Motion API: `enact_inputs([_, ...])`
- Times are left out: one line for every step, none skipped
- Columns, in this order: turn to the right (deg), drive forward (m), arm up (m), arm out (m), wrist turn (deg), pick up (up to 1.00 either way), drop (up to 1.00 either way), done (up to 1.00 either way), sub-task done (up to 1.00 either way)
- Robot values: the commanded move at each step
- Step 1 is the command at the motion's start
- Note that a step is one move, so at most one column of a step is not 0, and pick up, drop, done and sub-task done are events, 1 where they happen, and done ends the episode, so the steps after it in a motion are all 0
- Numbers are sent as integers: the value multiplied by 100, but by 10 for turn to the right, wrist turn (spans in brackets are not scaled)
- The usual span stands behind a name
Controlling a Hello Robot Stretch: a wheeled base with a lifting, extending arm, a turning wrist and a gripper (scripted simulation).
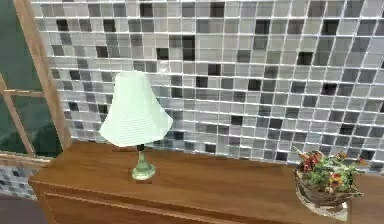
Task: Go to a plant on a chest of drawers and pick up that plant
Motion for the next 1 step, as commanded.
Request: enact_inputs([-450,0,0,0,0,0,0,0,0])
